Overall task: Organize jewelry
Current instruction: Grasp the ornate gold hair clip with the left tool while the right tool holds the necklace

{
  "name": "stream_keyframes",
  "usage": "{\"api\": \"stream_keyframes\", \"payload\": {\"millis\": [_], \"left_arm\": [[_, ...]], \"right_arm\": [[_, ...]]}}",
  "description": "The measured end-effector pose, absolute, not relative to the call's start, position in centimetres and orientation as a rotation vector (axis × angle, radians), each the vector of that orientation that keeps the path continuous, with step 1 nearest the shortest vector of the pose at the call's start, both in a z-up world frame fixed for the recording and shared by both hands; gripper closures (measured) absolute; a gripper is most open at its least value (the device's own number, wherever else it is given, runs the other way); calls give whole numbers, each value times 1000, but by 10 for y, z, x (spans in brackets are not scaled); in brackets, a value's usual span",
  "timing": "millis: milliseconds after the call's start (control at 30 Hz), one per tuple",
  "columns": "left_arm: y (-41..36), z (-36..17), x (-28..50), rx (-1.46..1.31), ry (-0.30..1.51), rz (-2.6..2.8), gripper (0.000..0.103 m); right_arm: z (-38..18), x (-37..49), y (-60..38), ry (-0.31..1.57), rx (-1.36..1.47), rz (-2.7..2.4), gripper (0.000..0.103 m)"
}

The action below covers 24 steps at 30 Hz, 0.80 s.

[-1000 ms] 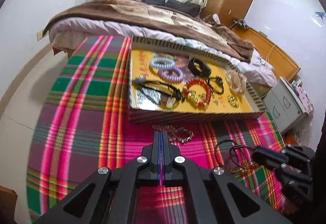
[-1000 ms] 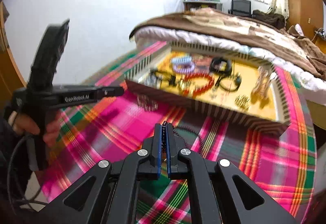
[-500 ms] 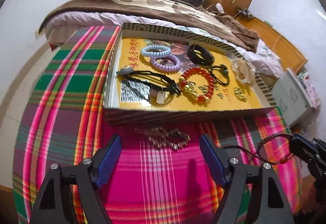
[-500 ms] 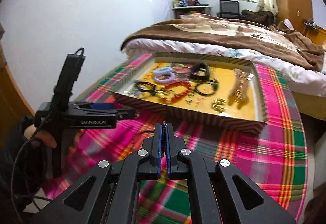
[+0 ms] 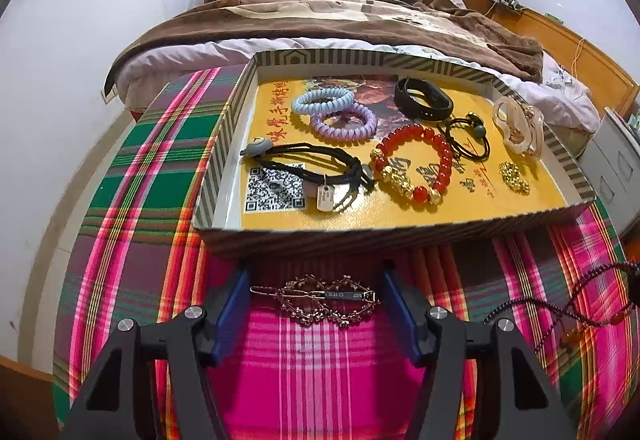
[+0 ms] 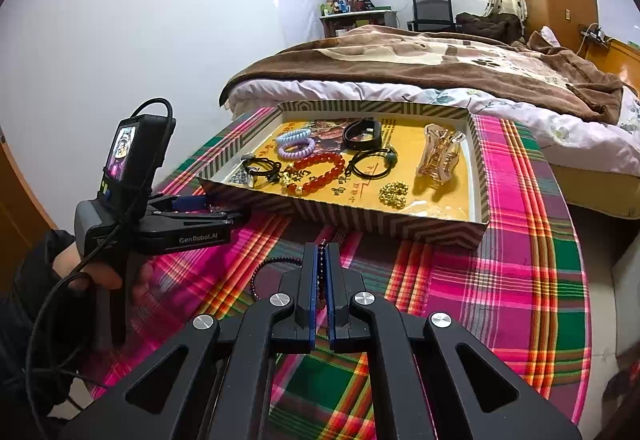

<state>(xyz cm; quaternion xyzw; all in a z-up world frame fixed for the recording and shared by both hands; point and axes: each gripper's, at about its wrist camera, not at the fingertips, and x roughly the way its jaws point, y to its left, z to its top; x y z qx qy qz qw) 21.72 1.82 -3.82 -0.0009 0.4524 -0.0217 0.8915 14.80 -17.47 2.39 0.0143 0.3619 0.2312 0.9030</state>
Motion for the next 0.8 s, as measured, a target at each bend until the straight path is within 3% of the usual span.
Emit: {"api": "stream_keyframes", "payload": {"millis": [200, 467, 800], "left_arm": [[35, -28, 199, -64, 920, -61, 41], [44, 30, 182, -94, 799, -116, 41], [19, 78, 213, -98, 732, -239, 40]], "right_arm": [[34, 146, -178, 720, 38, 476, 100], [76, 150, -180, 620, 39, 479, 100], [134, 179, -183, 493, 31, 461, 100]]}}
